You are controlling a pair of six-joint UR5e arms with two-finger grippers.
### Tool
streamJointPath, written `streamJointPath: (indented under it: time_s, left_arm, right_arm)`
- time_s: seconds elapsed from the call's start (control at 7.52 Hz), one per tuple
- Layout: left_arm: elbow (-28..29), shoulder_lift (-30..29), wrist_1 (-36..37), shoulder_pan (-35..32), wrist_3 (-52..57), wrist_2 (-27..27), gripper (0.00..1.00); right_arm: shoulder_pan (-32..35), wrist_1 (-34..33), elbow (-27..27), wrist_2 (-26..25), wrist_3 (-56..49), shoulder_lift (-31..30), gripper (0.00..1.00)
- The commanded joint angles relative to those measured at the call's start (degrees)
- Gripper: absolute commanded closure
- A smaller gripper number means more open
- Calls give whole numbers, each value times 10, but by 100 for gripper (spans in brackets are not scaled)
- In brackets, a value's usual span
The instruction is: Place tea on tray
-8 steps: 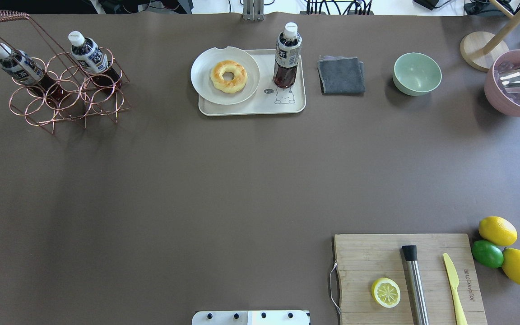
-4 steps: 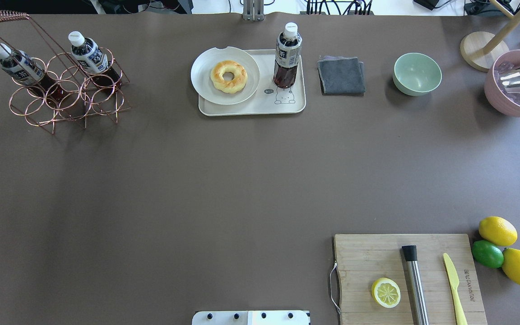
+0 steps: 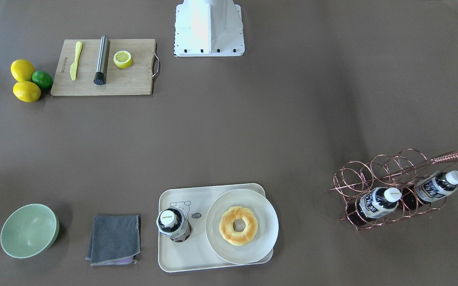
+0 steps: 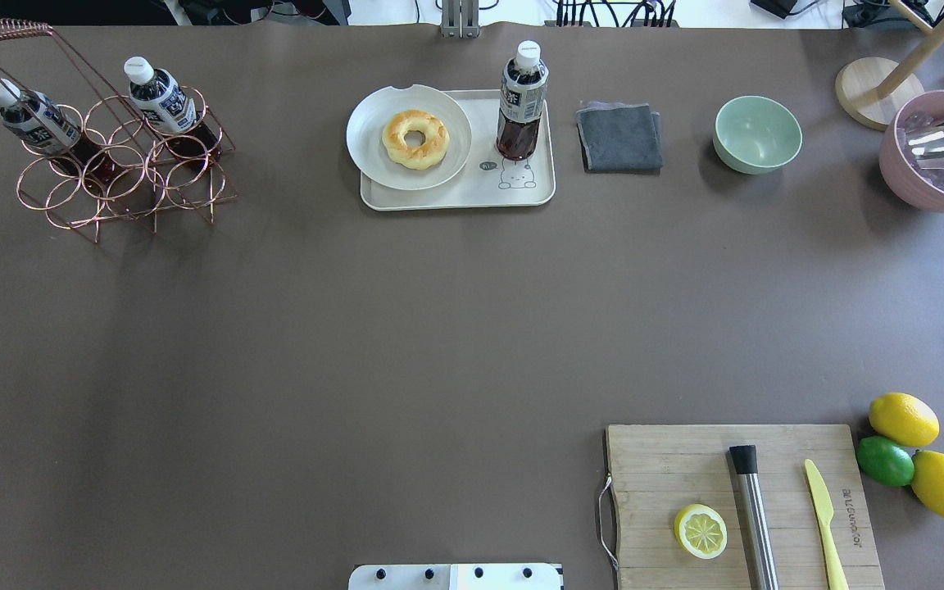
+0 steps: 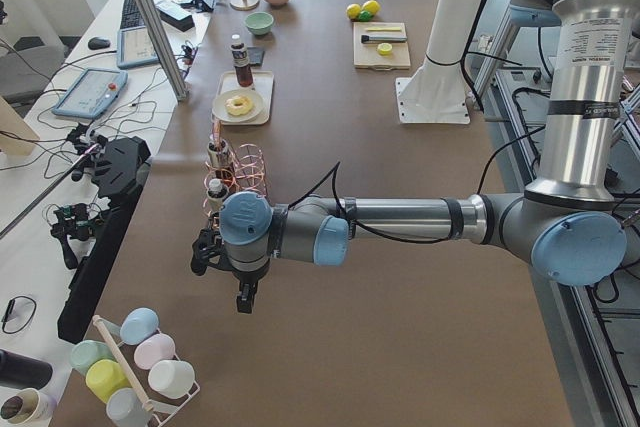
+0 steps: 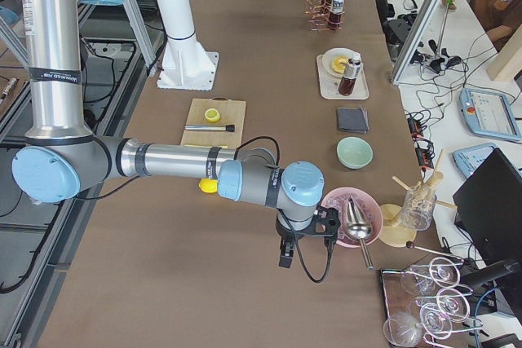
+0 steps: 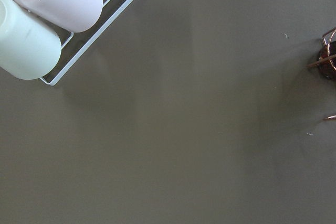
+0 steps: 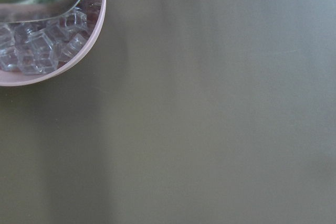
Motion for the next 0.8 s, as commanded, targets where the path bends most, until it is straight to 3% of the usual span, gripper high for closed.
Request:
streamJointPath:
  time_s: [0.0,0.67]
  left_arm:
    - [1,-2,0,0,0,1,3]
    - [4,-7,0,1,0,1,3]
  right_arm:
    - [-1,0,0,4,1,1,0]
    - [-1,1,1,8,-1,2,0]
